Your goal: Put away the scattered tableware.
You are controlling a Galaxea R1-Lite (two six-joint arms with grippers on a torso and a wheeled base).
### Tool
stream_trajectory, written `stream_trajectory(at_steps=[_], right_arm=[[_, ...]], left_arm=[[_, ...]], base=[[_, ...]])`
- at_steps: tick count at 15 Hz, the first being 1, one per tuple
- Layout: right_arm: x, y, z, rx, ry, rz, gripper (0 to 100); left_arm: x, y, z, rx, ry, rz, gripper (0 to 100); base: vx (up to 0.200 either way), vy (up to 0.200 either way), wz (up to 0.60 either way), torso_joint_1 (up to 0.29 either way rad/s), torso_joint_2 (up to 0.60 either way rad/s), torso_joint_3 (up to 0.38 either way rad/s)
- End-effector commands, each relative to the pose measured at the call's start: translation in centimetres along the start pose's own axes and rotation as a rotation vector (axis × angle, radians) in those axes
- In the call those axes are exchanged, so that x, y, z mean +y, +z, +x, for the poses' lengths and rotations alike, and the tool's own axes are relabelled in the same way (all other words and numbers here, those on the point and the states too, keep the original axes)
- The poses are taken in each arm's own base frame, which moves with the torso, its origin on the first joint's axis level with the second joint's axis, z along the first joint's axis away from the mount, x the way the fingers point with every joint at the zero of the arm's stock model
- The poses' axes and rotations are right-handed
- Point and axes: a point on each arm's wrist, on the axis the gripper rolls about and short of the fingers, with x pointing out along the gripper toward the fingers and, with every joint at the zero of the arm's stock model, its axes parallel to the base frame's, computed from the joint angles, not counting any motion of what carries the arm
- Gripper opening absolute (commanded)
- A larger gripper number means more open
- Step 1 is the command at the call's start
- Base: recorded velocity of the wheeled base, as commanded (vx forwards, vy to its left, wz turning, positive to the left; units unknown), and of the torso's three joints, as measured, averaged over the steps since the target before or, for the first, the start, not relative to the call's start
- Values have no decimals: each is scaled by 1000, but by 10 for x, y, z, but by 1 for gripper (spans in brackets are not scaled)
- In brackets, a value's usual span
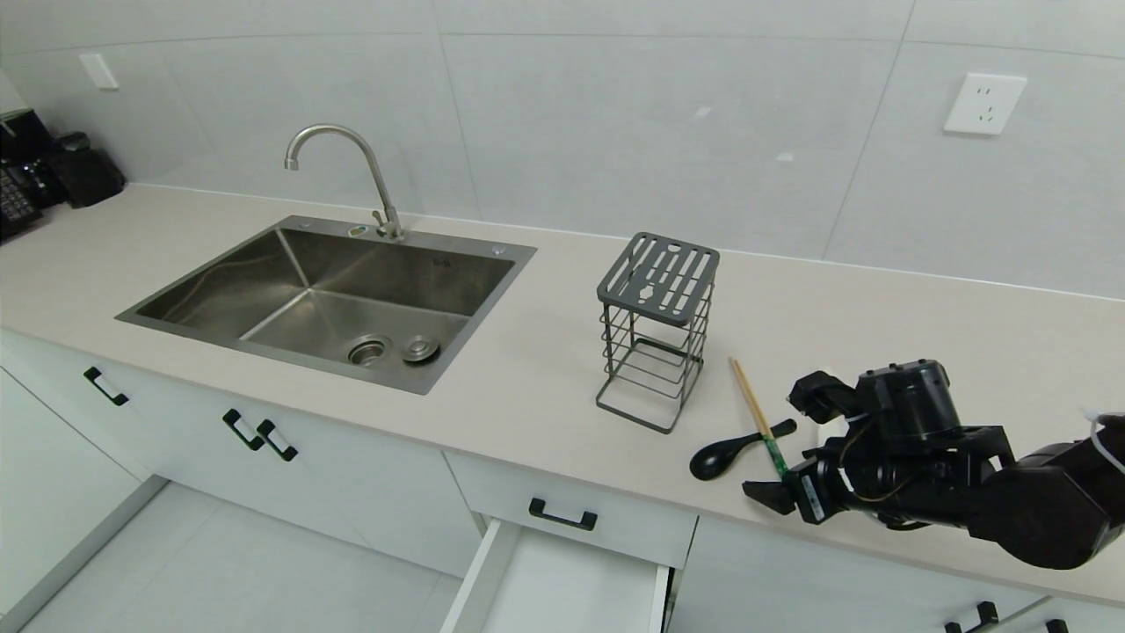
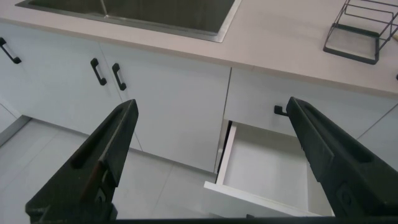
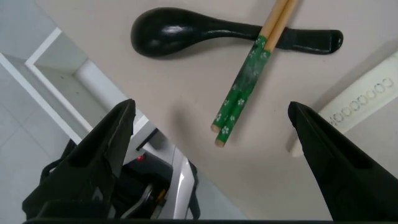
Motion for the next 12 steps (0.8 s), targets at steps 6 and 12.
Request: stream_trajectory(at_steps=[6,12], right_arm=[[-3,-5,31,44,-19,33,100],[-5,8,40,-14,-30,46,100]], left_arm=[[0,0,0,1,0,0,100],[0,0,0,1,0,0,100]], base=[[0,0,0,0,0,0],[0,0,0,0,0,0]])
